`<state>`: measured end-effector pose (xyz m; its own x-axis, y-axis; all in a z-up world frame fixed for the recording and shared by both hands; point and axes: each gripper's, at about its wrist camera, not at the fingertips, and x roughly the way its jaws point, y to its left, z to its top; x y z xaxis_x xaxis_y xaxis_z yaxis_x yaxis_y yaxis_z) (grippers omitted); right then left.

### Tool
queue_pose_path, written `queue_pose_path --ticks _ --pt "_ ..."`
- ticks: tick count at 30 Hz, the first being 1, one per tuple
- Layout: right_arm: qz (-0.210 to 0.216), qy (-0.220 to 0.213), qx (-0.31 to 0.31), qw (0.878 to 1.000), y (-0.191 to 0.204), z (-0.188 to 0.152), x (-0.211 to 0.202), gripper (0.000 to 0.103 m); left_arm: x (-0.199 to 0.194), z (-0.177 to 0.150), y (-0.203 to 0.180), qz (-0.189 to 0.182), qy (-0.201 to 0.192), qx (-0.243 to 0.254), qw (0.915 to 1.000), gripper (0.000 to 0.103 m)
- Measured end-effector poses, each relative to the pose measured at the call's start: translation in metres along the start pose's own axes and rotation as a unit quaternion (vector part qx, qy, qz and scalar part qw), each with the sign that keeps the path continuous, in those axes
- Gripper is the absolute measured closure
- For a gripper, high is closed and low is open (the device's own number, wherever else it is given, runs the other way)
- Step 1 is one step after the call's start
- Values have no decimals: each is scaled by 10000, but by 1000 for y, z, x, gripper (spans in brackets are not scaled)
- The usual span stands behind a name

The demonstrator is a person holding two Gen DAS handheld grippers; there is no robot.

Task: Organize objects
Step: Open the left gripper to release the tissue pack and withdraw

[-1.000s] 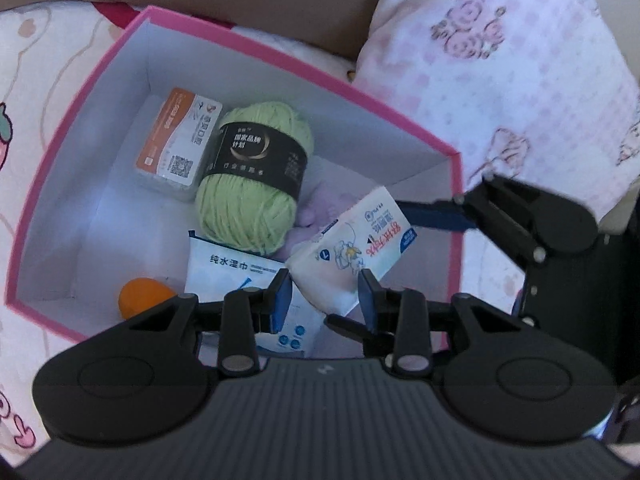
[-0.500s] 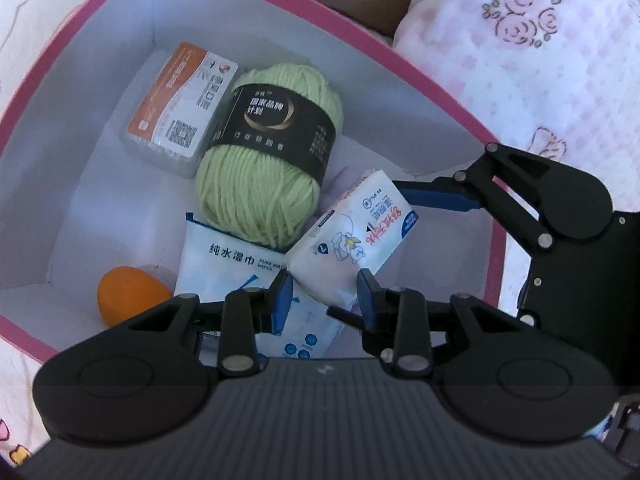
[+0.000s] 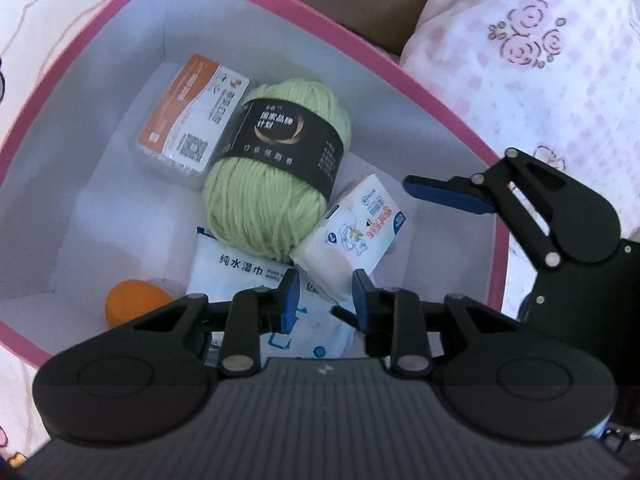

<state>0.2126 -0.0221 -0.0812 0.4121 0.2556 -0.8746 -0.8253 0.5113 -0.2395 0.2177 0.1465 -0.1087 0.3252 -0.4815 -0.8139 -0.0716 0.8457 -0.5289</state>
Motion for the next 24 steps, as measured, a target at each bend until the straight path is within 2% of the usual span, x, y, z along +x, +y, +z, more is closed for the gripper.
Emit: queue_pose_path --ticks 5,7,11,14,17,24 --pt "-139 -297 721 9969 -1 -17 -20 18 -12 -10 -10 5 -254 423 9988 76" --pt "-228 -375 788 9959 4 -20 -25 18 -18 -16 -13 97 -278 620 9976 76" --pt "-608 -556 964 9919 17 -25 -46 18 -30 -24 -21 40 -458 773 9959 76" --pt "-662 -591 1547 9840 13 -32 -59 18 -41 -33 -30 34 -601 941 9937 76" --pt "-656 -846 2039 9731 15 -43 -81 18 -48 -43 -41 141 -662 1083 9918 76" --pt "-759 -1013 2748 9531 23 -60 -107 18 -65 -66 -68 376 -721 1470 9858 76"
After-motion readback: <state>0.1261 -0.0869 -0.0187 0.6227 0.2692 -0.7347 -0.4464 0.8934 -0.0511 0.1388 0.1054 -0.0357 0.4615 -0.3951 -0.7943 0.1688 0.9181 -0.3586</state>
